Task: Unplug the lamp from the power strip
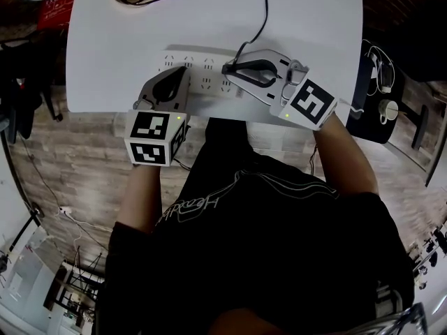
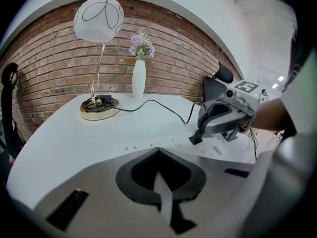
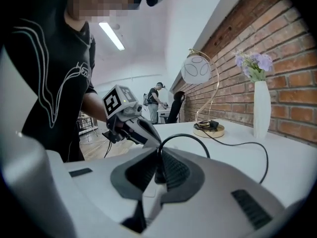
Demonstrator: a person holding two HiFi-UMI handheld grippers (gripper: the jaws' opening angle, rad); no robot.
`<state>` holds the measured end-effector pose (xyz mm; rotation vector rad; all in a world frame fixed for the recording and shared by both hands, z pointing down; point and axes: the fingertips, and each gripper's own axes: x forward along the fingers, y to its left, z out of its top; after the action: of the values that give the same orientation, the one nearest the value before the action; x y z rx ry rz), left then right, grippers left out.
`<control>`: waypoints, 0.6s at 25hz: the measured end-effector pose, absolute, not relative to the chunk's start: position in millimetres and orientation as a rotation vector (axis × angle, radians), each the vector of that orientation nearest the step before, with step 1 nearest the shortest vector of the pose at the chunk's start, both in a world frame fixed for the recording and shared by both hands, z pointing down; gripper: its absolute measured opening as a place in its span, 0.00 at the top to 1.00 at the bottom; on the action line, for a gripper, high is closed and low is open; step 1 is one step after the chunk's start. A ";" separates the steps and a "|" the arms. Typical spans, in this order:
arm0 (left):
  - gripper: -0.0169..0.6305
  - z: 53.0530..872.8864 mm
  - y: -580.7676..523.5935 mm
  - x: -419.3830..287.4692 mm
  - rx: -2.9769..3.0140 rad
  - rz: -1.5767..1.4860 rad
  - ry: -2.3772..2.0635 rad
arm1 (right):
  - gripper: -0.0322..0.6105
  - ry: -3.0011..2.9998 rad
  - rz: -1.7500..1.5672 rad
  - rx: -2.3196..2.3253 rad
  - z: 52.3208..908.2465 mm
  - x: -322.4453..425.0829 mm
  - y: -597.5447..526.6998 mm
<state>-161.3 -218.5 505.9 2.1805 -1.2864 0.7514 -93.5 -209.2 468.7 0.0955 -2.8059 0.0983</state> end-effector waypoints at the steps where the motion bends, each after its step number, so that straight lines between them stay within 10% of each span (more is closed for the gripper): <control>1: 0.97 506.0 -218.3 -161.2 2.178 0.747 -1.285 | 0.93 -2.808 0.080 0.089 468.6 -93.4 -207.9; 15: 0.97 505.2 -218.5 -161.9 2.185 0.743 -1.295 | 0.93 -2.819 0.285 0.047 470.8 -89.9 -216.4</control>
<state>-161.9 -218.5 505.2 2.1853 -1.2950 0.7432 -89.9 -216.4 470.8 0.0467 -2.8185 0.2846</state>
